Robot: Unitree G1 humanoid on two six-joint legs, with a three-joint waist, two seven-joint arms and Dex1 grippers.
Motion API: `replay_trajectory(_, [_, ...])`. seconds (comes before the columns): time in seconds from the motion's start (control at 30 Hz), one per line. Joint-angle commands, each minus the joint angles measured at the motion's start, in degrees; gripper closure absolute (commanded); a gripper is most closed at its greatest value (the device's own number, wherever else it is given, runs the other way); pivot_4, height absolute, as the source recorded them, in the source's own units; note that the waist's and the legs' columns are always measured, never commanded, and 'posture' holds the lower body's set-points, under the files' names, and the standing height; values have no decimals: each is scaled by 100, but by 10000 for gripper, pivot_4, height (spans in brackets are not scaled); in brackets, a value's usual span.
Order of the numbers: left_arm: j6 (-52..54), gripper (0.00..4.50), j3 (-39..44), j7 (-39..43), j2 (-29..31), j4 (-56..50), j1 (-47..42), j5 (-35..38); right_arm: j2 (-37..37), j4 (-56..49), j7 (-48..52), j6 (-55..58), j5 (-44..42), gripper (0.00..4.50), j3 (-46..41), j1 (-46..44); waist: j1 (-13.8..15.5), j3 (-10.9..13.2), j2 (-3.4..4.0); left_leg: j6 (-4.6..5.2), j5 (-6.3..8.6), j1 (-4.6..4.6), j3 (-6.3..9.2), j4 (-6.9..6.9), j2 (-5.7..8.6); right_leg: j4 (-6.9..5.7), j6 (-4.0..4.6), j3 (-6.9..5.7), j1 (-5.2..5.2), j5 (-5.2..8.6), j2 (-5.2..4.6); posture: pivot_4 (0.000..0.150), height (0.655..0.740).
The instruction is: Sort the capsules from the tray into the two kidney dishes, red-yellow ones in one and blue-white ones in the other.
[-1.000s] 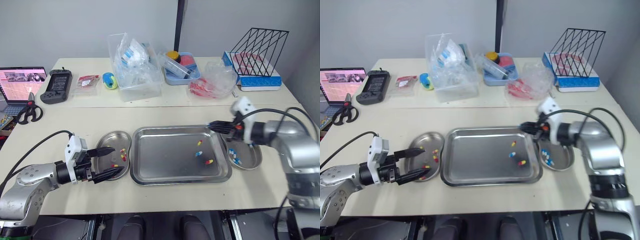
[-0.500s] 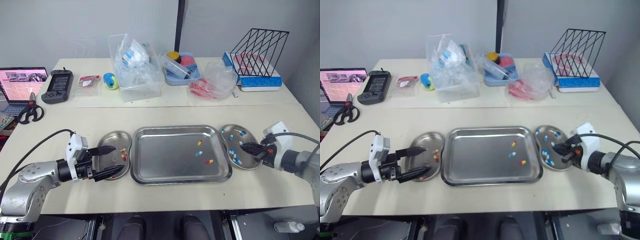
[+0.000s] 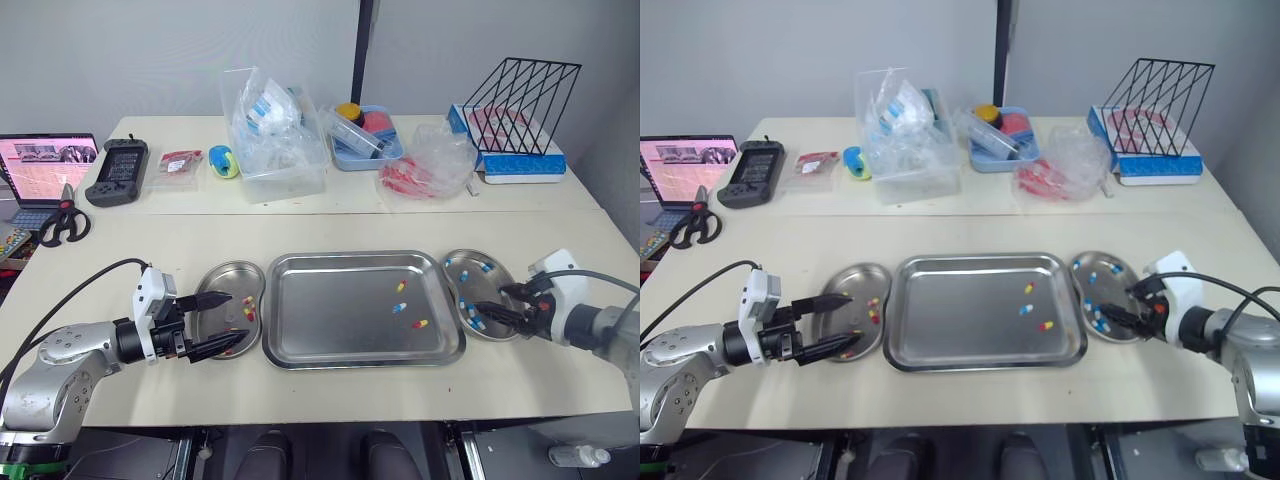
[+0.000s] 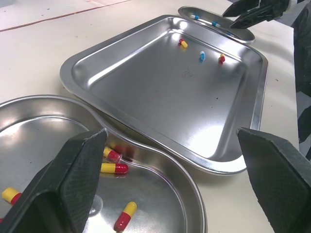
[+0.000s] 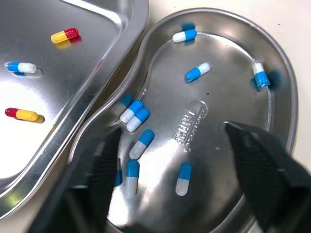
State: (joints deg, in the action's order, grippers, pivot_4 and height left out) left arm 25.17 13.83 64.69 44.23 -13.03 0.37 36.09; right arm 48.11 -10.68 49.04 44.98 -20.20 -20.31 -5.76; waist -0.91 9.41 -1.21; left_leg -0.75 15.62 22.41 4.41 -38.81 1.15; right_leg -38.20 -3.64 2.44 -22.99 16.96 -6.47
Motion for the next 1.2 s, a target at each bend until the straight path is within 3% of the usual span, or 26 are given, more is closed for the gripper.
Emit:
replay_trajectory(0.03, [-84, 0, 201, 0, 66, -111, -20, 71, 106, -204, -18, -176, -206, 171, -428, 4, 3, 0, 0, 0, 0, 0, 0, 0, 0, 0, 0, 0, 1, 0, 0, 1500, 7275])
replay_trajectory(0.17, [-83, 0, 440, -66, 107, -38, 2, 103, 18, -395, 193, -687, -420, 171, -953, 358, 23, 0, 0, 0, 0, 0, 1, 0, 0, 0, 0, -2, 1, 0, 0, 1500, 7275])
replay_trajectory(0.37, [-81, 0, 1257, -398, 142, 155, 236, 82, -479, -949, 685, -980, -1481, 171, -2249, 1234, 18, 0, 0, 3, 2, -8, 3, 3, -3, 4, 0, -3, 12, 0, 1, 1500, 7275])
replay_trajectory(0.53, [-153, 0, 1960, -578, 170, 283, 753, -22, -752, -761, 822, -1356, -1594, 171, -2911, 2159, 26, 1, -1, 18, 11, -54, 4, 7, -6, 23, -2, -8, 71, 1, 1, 1500, 7275])
replay_trajectory(0.83, [-684, 0, 2458, -616, 115, 1017, 1149, -304, -746, 353, 1009, -2245, -1394, 171, -2975, 2555, 14, 0, 0, 18, 11, -68, -3, 7, -6, 22, -2, -4, 84, 2, 1, 1500, 7275])
replay_trajectory(1.2, [-858, 0, 2457, -692, 30, 1154, 1207, -276, -697, 478, 908, -2431, -1454, 171, -2824, 2562, 18, 0, 0, 18, 11, -66, -1, 8, -6, 23, -2, -5, 83, 1, 0, 1500, 7275])
